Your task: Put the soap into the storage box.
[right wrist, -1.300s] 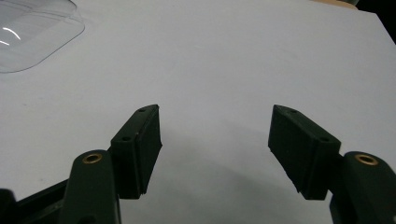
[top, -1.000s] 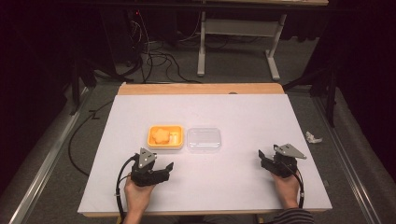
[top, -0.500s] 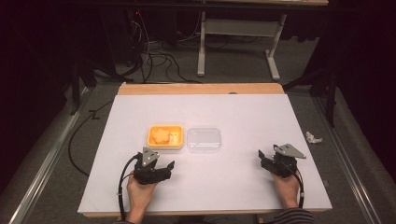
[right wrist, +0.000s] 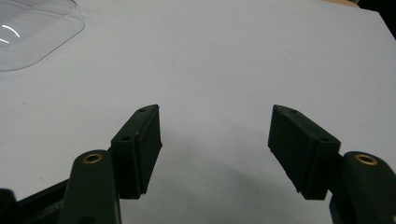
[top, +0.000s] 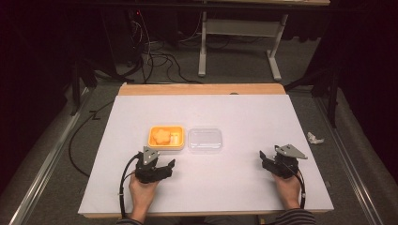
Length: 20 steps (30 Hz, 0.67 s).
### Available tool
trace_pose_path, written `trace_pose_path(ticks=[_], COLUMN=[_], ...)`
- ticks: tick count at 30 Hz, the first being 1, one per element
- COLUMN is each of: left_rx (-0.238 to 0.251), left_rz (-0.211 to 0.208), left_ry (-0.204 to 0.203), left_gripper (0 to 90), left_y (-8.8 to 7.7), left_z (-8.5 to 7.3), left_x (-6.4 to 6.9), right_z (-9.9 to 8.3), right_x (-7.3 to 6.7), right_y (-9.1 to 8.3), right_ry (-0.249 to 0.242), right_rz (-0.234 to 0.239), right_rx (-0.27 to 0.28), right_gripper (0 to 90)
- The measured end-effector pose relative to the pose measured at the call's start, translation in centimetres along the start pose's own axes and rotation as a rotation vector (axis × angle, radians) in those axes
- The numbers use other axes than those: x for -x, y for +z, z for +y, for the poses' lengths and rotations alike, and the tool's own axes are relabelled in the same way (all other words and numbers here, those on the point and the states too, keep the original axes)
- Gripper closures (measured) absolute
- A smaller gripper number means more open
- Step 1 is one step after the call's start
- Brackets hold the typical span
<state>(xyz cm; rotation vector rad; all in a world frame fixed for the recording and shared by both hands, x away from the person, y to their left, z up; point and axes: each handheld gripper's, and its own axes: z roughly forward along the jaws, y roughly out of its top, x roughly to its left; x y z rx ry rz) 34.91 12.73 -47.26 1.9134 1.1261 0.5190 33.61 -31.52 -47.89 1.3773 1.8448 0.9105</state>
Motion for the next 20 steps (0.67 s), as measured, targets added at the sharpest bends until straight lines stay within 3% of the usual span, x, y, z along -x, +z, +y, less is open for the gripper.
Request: trace_pose_path(ticks=[10, 14, 20], left_rx=[0.033, 0.021, 0.035], left_rz=[0.026, 0.03, 0.021], left_ry=[-0.007, 0.005, -0.019], left_gripper=[25.0, 24.6, 24.2], left_y=[0.24, 0.61, 0.64], left_z=[0.02, -0.28, -0.79], left_x=[-0.16, -0.01, -0.18], right_z=[0.02, 0.01, -0.01], right_x=[-0.07, -0.1, -0.15], right_y=[0.02, 0.0, 0.0], right_ry=[-0.01, -0.01, -0.011], right_rz=[-0.005, -0.005, -0.006], right_rx=[-0.004, -0.002, -0.002], right_gripper=[35.6, 35.5, 35.3])
